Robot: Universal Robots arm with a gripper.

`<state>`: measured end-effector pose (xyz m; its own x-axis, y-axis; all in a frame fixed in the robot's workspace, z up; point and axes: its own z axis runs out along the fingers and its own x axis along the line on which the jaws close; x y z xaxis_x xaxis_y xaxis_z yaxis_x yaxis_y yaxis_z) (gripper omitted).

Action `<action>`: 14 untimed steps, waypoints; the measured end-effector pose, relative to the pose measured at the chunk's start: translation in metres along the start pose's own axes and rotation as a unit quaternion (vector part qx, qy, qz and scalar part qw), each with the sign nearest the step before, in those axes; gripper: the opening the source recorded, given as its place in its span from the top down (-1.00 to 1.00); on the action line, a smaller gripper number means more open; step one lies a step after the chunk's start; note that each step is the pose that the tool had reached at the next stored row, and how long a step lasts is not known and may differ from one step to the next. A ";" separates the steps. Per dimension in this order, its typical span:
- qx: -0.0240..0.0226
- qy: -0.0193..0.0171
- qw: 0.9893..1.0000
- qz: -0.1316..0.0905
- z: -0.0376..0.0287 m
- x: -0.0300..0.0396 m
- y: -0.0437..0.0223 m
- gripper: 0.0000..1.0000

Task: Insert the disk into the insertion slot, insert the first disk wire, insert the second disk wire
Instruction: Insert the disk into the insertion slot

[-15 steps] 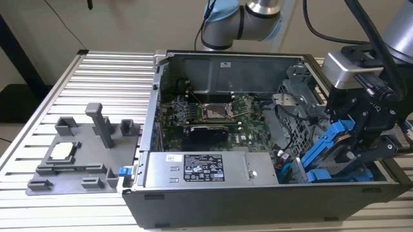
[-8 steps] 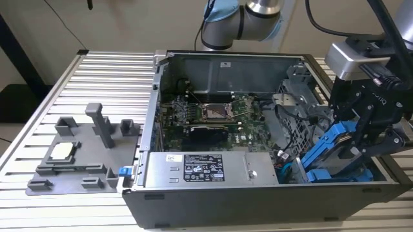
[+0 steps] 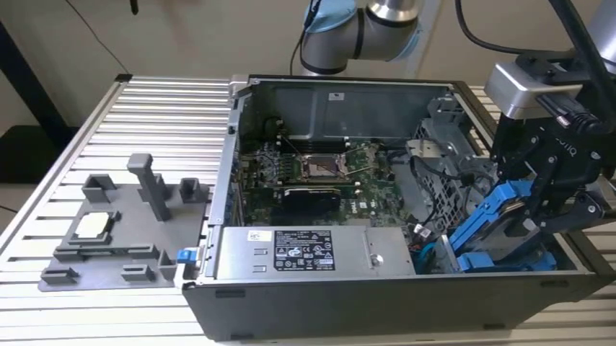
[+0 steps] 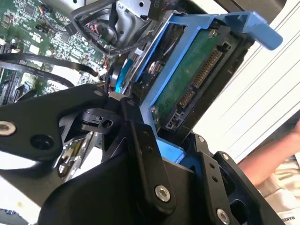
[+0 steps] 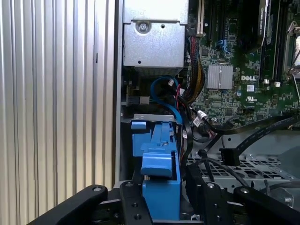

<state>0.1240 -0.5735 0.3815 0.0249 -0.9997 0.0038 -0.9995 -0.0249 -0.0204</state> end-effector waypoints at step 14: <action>0.006 -0.012 1.000 0.000 -0.0001 -0.0003 0.0064 0.36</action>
<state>0.1176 -0.5734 0.3814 0.0249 -0.9995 -0.0196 -0.9992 -0.0242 -0.0329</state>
